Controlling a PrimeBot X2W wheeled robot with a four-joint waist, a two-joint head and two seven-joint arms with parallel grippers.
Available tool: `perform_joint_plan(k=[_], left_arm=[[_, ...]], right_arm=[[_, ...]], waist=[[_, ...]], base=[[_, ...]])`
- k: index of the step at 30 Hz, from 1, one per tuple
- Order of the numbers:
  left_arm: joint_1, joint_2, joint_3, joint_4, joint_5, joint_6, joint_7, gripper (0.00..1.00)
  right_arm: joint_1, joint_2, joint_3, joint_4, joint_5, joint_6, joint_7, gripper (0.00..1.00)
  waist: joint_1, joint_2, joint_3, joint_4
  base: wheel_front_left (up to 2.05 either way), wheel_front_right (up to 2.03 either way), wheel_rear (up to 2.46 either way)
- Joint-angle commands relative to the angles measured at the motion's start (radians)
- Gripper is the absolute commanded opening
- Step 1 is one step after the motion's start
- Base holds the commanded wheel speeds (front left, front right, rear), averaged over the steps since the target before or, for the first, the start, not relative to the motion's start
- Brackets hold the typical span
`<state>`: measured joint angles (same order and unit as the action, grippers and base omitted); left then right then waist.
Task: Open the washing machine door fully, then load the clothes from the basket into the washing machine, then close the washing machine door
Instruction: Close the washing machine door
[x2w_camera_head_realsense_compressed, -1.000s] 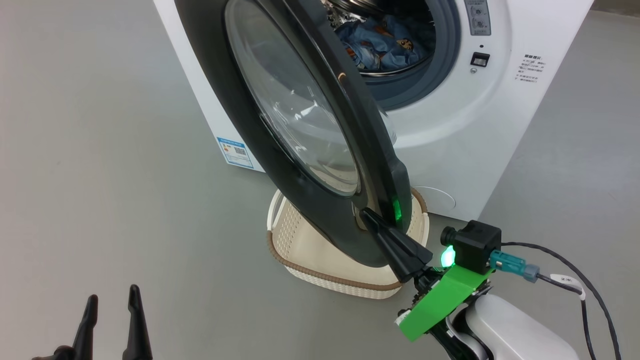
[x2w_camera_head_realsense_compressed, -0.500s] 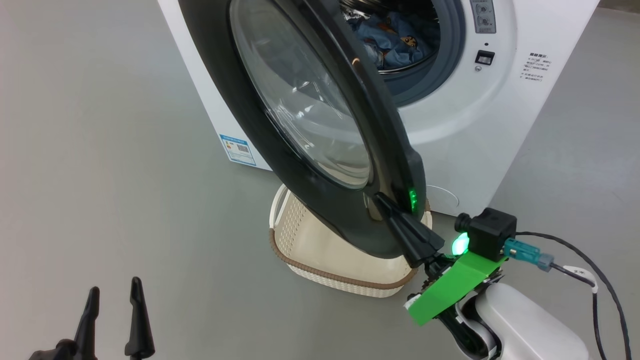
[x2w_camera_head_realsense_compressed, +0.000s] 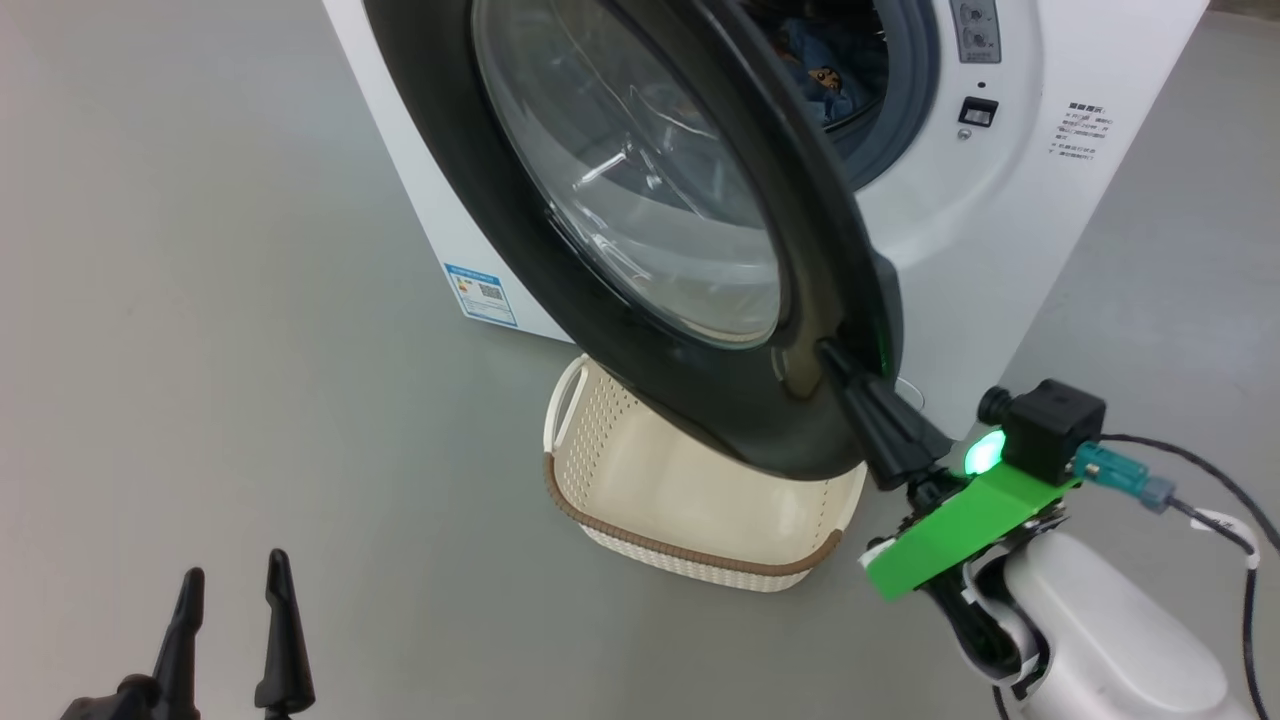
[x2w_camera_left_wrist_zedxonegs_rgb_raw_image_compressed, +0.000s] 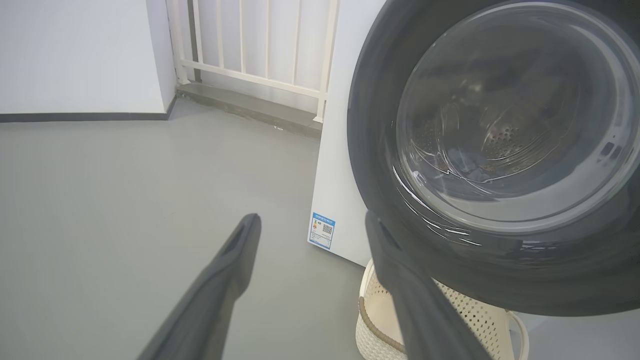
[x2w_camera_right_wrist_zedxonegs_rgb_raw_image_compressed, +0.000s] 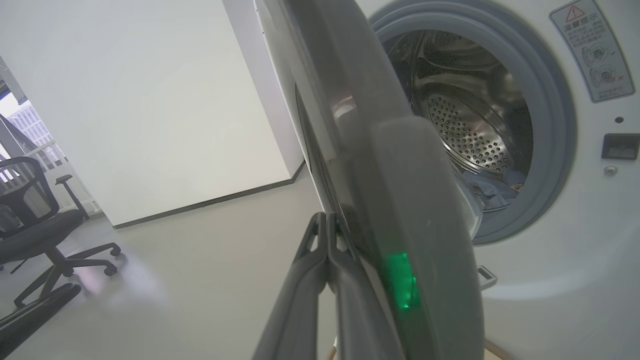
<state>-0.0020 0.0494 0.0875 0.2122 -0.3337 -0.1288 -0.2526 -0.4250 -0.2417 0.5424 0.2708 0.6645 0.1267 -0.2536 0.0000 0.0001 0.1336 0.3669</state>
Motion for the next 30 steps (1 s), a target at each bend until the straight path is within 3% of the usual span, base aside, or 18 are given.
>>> perform_joint_plan(k=[1, 16, 30], left_arm=[[-0.033, 0.014, 0.028, -0.032, 0.005, -0.002, -0.009, 1.0], [-0.052, 0.009, 0.004, -0.048, -0.001, -0.002, -0.009, 1.0], [-0.107, 0.002, -0.028, -0.07, -0.033, -0.002, -0.009, 1.0]], right_arm=[[-0.039, -0.008, -0.012, -0.016, -0.016, 0.004, -0.008, 0.0], [-0.121, -0.046, -0.139, 0.051, -0.031, 0.004, -0.008, 0.0], [-0.266, -0.097, -0.209, 0.122, -0.054, 0.004, -0.008, 0.0]], waist=[[0.0, -0.0001, 0.002, 0.002], [0.0, -0.0001, 0.039, 0.031], [0.0, -0.0001, 0.14, 0.077]], base=[[0.0, 0.0, 0.0], [0.0, 0.0, 0.0], [0.0, 0.0, 0.0]])
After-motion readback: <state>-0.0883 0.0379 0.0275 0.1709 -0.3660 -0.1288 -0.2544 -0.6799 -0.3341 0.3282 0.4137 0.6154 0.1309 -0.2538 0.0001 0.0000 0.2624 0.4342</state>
